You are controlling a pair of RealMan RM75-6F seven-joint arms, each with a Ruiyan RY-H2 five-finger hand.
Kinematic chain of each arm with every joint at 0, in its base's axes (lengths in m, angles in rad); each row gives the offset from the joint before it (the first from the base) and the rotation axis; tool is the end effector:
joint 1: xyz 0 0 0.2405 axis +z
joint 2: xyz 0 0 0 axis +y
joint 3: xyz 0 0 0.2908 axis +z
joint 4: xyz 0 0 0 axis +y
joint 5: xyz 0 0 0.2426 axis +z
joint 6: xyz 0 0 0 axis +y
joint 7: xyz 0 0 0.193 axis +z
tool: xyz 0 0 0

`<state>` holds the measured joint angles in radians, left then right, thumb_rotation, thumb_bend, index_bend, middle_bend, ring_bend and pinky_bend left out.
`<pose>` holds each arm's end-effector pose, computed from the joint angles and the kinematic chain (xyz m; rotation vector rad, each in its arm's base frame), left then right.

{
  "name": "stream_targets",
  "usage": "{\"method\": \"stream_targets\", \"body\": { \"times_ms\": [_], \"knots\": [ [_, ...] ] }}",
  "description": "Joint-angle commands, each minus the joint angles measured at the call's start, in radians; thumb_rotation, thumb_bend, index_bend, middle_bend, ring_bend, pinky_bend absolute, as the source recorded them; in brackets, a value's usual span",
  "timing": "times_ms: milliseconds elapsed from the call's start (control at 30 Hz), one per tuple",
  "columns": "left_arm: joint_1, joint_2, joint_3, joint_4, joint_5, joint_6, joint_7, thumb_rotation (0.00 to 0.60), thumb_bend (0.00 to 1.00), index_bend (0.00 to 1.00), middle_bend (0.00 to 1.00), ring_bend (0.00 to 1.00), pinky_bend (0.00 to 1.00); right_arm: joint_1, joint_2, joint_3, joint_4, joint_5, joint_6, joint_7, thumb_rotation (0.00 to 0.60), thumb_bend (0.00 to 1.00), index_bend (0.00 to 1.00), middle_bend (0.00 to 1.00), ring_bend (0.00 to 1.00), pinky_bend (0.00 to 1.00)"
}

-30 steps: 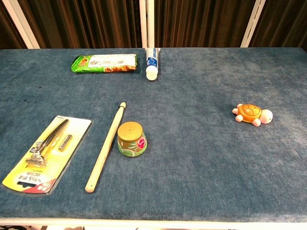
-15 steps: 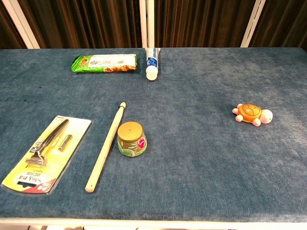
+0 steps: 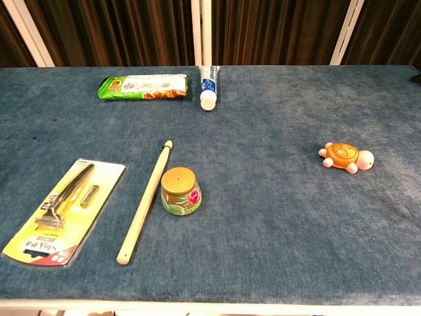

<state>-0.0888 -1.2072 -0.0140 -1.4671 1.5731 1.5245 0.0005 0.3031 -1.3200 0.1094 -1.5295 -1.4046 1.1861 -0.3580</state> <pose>-0.3648 0.2295 0.1217 -1.4607 -0.8245 -0.9047 -0.3149 -0.3181 0.0400 1.6745 -0.7790 0.7121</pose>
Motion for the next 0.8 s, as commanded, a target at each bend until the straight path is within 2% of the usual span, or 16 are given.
{"method": "stream_targets", "body": {
  "times_ms": [33, 300, 433, 567, 800],
  "knots": [
    [0.003, -0.001, 0.003, 0.006, -0.006, -0.003, -0.007, 0.6, 0.06, 0.06, 0.0, 0.0, 0.0, 0.055, -0.056, 0.011, 0.023, 0.022, -0.061, -0.057, 0.6, 0.1, 0.02, 0.15, 0.0, 0.0],
    [0.001, -0.004, 0.003, 0.02, -0.014, -0.014, -0.023, 0.6, 0.06, 0.06, 0.0, 0.0, 0.0, 0.116, -0.139, 0.015, 0.072, 0.06, -0.115, -0.123, 0.6, 0.16, 0.12, 0.19, 0.0, 0.0],
    [-0.002, -0.004, 0.002, 0.025, -0.016, -0.019, -0.03, 0.6, 0.06, 0.06, 0.0, 0.0, 0.0, 0.136, -0.173, 0.015, 0.104, 0.074, -0.127, -0.143, 0.6, 0.22, 0.18, 0.2, 0.0, 0.0],
    [0.0, -0.003, 0.001, 0.025, -0.016, -0.014, -0.033, 0.6, 0.06, 0.06, 0.0, 0.0, 0.0, 0.148, -0.193, 0.005, 0.124, 0.076, -0.133, -0.155, 0.6, 0.24, 0.27, 0.26, 0.0, 0.0],
    [0.003, -0.003, 0.003, 0.029, -0.015, -0.011, -0.038, 0.6, 0.06, 0.06, 0.0, 0.0, 0.0, 0.163, -0.221, -0.016, 0.143, 0.086, -0.153, -0.163, 0.6, 0.26, 0.33, 0.3, 0.0, 0.0]
  ]
}}
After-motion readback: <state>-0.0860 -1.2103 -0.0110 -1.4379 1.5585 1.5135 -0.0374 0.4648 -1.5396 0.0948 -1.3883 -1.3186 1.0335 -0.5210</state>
